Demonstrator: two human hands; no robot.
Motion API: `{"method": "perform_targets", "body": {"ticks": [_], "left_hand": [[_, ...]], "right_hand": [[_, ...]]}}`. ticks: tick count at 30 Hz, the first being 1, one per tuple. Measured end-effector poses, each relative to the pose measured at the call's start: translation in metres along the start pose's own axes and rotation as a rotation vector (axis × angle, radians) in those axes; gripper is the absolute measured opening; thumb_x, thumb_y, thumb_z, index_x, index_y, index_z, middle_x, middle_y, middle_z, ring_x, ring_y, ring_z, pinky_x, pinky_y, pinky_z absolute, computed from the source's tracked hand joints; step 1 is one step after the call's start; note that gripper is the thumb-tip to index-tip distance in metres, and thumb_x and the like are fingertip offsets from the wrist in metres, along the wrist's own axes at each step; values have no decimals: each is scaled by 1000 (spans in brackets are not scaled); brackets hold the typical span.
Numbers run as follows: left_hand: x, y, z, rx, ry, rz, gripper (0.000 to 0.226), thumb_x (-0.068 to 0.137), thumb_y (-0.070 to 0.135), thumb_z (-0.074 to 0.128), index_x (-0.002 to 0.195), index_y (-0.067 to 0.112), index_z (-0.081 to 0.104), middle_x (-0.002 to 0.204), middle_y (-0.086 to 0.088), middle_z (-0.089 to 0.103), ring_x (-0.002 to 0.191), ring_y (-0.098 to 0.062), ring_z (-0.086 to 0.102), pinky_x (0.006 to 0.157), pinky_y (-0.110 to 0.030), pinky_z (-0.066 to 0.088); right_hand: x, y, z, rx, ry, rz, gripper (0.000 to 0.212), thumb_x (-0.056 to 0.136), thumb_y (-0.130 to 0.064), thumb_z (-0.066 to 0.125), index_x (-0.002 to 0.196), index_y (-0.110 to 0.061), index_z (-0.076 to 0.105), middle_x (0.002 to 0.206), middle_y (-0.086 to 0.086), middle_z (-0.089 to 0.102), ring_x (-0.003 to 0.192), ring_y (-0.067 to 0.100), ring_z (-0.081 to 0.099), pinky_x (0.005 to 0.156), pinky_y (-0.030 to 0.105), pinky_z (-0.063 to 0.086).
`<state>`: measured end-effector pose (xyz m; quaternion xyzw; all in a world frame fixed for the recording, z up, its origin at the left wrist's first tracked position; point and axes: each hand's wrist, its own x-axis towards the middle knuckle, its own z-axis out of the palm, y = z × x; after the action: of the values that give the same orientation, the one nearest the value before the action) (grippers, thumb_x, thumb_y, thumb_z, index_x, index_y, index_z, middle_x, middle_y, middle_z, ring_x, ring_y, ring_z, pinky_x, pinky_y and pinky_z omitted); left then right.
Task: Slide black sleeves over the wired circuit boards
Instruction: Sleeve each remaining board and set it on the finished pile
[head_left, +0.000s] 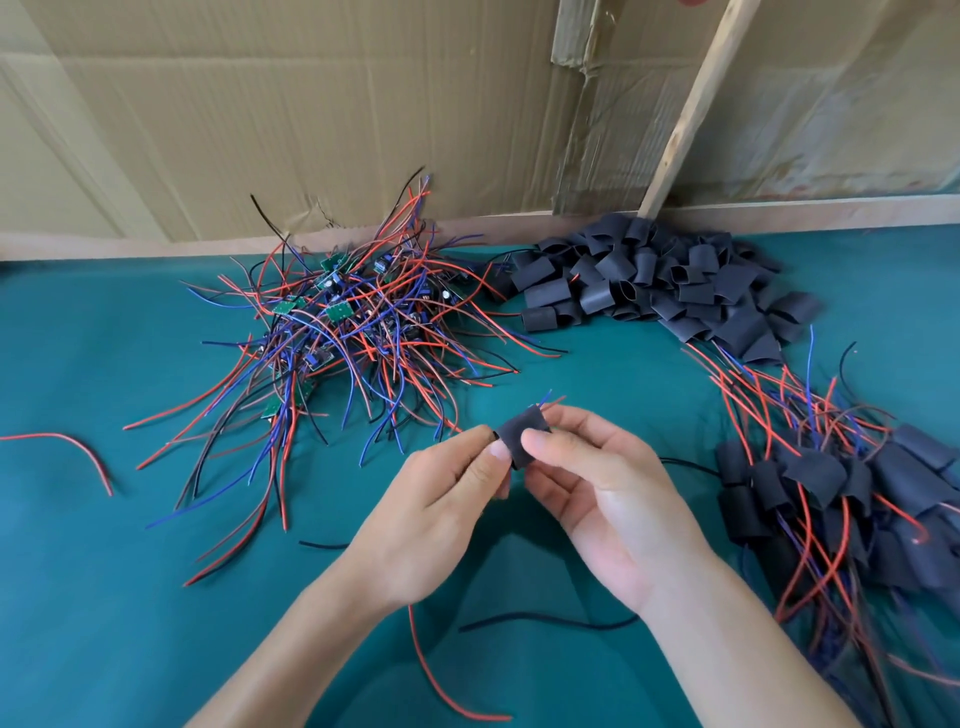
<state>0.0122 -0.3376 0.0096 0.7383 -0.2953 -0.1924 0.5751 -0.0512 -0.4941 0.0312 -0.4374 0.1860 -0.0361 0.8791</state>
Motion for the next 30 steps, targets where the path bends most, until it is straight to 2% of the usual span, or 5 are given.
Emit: {"method": "perform_targets", "body": {"ticks": [4,7,13,20,30], "left_hand": [[-1,3,1,-38,-21,2,43,89,58,44,83,18,55,62,6,40,57,-17,36,52,-27,32],[-1,7,3,31,4,35,25,90,43,53,93,19,61,78,-1,62,77,-26,56,73,-42,48],[1,3,0,281,74,55,28,88,1,65,106,22,72,94,12,70,90,-6,65,85,-14,48],[3,-2,-3,387,181,73,31,88,10,73,109,33,76,95,17,71,82,-16,67,82,-29,53],[1,5,1,323,302,98,30,76,16,88,98,32,74,91,27,71,80,4,66,74,-5,45]], "right_hand": [[1,-2,-3,-20,12,-35,24,61,-6,86,80,-19,80,92,12,76,76,18,72,65,21,56],[5,-9,-7,70,50,-70,23,60,-5,80,81,-15,78,89,12,77,67,13,70,57,19,54],[11,-25,-24,223,142,-160,38,56,-5,79,93,-10,70,84,6,75,63,7,66,54,17,50],[14,-22,-30,-47,240,-262,21,74,3,75,85,-15,77,86,8,76,70,14,65,61,19,51],[6,0,-10,-271,204,-243,17,75,-6,85,88,-11,76,82,8,78,69,14,70,59,21,52]]}}
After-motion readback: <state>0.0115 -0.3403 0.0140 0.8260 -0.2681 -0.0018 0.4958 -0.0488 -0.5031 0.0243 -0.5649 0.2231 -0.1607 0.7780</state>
